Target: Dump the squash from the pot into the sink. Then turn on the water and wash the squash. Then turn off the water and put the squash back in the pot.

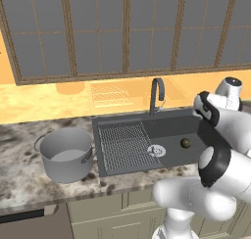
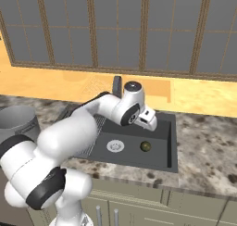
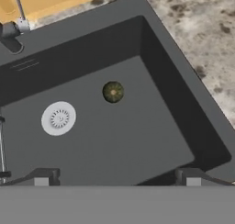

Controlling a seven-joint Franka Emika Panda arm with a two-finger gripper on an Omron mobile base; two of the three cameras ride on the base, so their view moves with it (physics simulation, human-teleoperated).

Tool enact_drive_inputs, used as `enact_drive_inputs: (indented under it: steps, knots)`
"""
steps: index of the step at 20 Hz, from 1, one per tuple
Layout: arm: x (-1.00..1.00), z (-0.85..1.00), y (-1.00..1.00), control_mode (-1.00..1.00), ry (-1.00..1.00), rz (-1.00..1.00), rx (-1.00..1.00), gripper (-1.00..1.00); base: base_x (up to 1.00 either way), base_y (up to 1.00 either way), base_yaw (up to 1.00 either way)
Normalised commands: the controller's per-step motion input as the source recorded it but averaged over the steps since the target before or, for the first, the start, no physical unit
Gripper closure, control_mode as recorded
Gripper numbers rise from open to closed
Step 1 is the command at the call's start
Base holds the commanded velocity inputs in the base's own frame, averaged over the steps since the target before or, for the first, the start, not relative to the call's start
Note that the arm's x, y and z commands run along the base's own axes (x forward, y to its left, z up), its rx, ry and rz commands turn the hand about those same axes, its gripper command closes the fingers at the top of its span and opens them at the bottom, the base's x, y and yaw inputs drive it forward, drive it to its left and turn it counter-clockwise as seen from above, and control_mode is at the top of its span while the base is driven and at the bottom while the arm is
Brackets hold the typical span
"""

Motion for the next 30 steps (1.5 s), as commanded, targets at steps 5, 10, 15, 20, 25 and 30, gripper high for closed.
enact_drive_inputs:
  steps: [5, 10, 15, 20, 25, 30]
  knots:
    - [0.33, -0.29, 0.0, -1.0, 0.11, -0.02, -0.08, -1.0, 0.0, 0.0, 0.0]
    - [0.15, -0.44, 0.0, -1.0, 0.04, 0.0, -0.06, -1.0, 0.0, 0.0, 0.0]
    - [0.07, -0.5, 0.0, -1.0, 0.0, 0.0, -0.02, -1.0, 0.0, 0.0, 0.0]
    - [0.19, -0.46, 0.0, -1.0, 0.0, 0.0, 0.0, -1.0, 0.0, 0.0, 0.0]
    - [0.3, -0.35, 0.0, -1.0, 0.02, 0.0, 0.0, -1.0, 0.0, 0.0, 0.0]
    - [0.29, -0.24, -0.1, -1.0, 0.05, 0.0, 0.0, -1.0, 0.0, 0.0, 0.0]
